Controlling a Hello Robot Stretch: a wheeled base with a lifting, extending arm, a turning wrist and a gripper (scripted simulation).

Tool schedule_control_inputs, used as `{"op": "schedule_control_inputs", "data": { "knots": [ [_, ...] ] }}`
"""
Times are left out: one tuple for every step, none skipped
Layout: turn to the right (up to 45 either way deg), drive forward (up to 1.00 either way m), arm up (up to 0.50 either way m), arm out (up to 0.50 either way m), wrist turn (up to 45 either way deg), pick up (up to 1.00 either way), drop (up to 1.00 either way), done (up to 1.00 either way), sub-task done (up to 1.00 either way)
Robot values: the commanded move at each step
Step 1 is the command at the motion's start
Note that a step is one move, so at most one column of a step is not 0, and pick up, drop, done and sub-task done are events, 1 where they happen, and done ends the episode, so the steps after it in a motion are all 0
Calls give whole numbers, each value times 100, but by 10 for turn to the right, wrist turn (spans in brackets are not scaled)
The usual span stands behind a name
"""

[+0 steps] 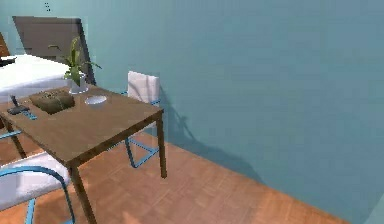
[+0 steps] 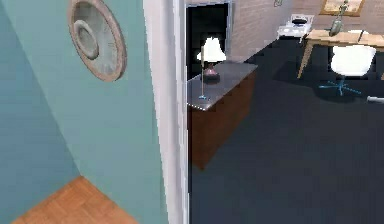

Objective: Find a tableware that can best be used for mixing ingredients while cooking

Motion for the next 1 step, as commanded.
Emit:
{"op": "schedule_control_inputs", "data": {
  "knots": [
    [-450, 0, 0, 0, 0, 0, 0, 0, 0]
  ]
}}
